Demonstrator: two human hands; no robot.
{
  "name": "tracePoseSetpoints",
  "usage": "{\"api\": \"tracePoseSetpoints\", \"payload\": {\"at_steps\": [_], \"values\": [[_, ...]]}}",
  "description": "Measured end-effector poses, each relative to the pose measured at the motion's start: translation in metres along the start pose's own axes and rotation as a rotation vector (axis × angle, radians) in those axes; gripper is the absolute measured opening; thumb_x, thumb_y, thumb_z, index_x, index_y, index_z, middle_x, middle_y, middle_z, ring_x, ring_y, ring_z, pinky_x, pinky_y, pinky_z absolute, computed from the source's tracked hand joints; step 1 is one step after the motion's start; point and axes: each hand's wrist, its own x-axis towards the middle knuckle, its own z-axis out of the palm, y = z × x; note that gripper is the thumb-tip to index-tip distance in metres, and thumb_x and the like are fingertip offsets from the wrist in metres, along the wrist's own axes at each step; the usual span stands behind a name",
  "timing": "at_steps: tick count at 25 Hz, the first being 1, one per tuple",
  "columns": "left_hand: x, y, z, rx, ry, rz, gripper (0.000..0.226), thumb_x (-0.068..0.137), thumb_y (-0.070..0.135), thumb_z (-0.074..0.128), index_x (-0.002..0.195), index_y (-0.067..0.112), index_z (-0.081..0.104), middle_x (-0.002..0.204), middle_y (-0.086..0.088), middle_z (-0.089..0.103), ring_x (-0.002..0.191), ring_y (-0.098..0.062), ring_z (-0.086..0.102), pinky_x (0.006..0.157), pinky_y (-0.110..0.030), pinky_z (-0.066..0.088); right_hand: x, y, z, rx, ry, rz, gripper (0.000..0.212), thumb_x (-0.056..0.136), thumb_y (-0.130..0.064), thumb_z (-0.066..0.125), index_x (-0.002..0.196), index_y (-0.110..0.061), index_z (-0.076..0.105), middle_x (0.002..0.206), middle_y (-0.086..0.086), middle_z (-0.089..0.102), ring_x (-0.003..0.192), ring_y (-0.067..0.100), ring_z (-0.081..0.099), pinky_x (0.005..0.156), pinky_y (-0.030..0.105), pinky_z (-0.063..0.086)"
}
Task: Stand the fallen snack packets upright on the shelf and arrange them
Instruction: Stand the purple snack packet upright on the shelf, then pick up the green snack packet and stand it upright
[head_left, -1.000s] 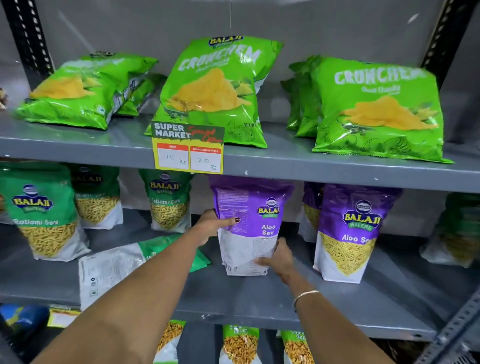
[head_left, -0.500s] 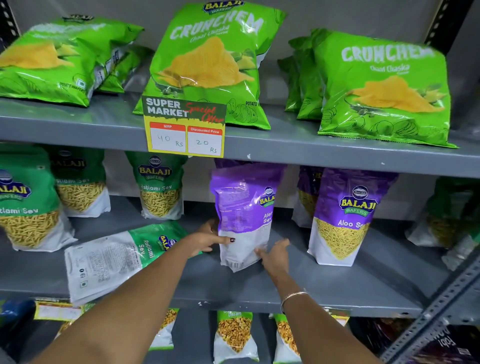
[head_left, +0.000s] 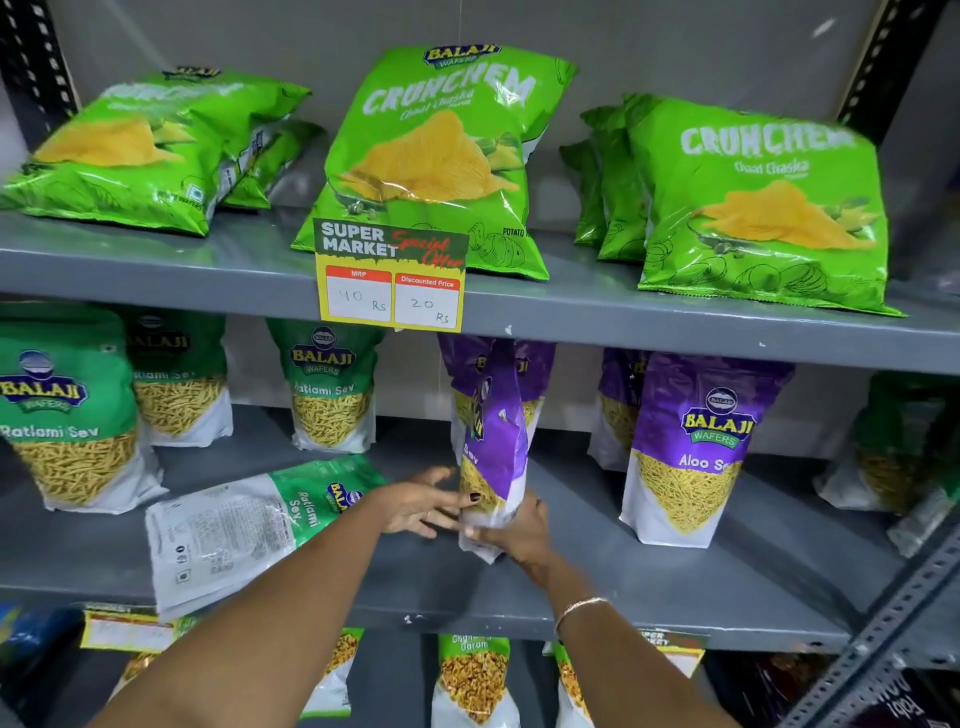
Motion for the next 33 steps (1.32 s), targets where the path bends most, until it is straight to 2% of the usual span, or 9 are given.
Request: {"api": "tracePoseSetpoints", "payload": {"at_steps": [3,5,10,13,17,20,26,29,33], "values": [[0.01,-0.002,-0.003,0.04,0.167,0.054,0.038,0.086,0.023,0.063,0.122,0.02,0.051,0.117,-0.007,0.057,0.115,-0.022,0.052,0.089,-0.034,0.041,0.003,0.004,-0.005,0.077,-0.005,-0.008,0.071,0.059,0.0,0.085,0.109,-0.008,0.036,0.107,0.008,0.054,0.1,0.021,0.055,0.078,0.031,0.051],[0.02,-0.002,-0.005,0.047,0.334,0.131,0.016,0.08,0.014,0.071,0.09,0.017,0.058,0.092,-0.003,0.055,0.092,-0.017,0.05,0.07,-0.026,0.037,0.007,0.006,-0.019,0.075,-0.099,-0.025,0.069,0.063,0.005,0.082,0.117,-0.002,0.04,0.113,0.012,0.058,0.104,0.025,0.057,0.089,0.041,0.052],[0.036,-0.001,-0.005,0.056,0.329,0.152,0.08,0.072,0.001,0.075,0.137,0.007,0.03,0.14,-0.014,0.044,0.129,-0.024,0.041,0.1,-0.031,0.035,0.02,0.002,-0.056,0.012,-0.313,-0.082,0.057,0.069,0.019,0.07,0.123,0.012,0.053,0.13,0.032,0.055,0.114,0.034,0.057,0.104,0.049,0.045],[0.042,-0.004,-0.005,0.036,0.322,0.18,0.076,0.072,-0.008,0.071,0.137,0.005,0.032,0.138,-0.02,0.05,0.114,-0.022,0.05,0.101,-0.035,0.04,0.025,-0.002,-0.066,0.081,-0.32,-0.082,0.062,0.071,0.025,0.063,0.129,0.013,0.045,0.133,0.03,0.053,0.113,0.031,0.056,0.099,0.043,0.047],[0.041,-0.009,-0.001,0.028,0.429,0.212,0.061,0.069,-0.008,0.074,0.124,-0.001,0.047,0.122,-0.027,0.061,0.099,-0.025,0.061,0.076,-0.023,0.047,0.03,-0.003,-0.074,0.106,-0.353,-0.067,0.06,0.074,0.019,0.065,0.129,0.008,0.045,0.132,0.026,0.056,0.106,0.023,0.057,0.095,0.036,0.049],[0.04,-0.012,0.008,0.036,0.517,0.225,0.062,0.064,-0.001,0.081,0.118,0.002,0.052,0.117,-0.022,0.066,0.108,-0.032,0.064,0.085,-0.029,0.049,0.033,-0.006,-0.074,0.144,-0.44,-0.088,0.054,0.074,0.016,0.067,0.125,0.005,0.051,0.122,0.015,0.062,0.09,0.01,0.068,0.075,0.016,0.057],[0.027,-0.012,0.017,0.134,0.552,0.199,0.071,0.063,0.01,0.083,0.124,0.008,0.048,0.128,-0.015,0.061,0.121,-0.029,0.056,0.103,-0.044,0.046,0.038,-0.006,-0.072,0.175,-0.445,-0.098,0.049,0.074,0.017,0.067,0.119,0.004,0.055,0.116,0.012,0.064,0.084,0.01,0.068,0.067,0.012,0.057],[0.015,-0.019,-0.001,0.333,0.528,0.116,0.08,0.069,0.022,0.08,0.136,0.007,0.038,0.143,-0.015,0.045,0.133,-0.029,0.042,0.11,-0.04,0.038,0.037,-0.016,-0.073,0.091,-0.492,-0.009,0.023,0.079,0.009,0.067,0.094,-0.008,0.063,0.093,0.002,0.073,0.074,0.011,0.066,0.054,0.009,0.053],[-0.02,-0.033,-0.079,0.662,0.584,0.016,0.065,0.084,0.04,0.062,0.137,0.009,0.044,0.141,-0.015,0.046,0.13,-0.029,0.045,0.106,-0.032,0.038,0.024,-0.021,-0.074,-0.127,-0.382,0.353,0.023,0.082,-0.021,0.069,0.065,-0.012,0.056,0.035,0.002,0.052,0.021,0.011,0.043,0.029,0.009,0.033]]}}
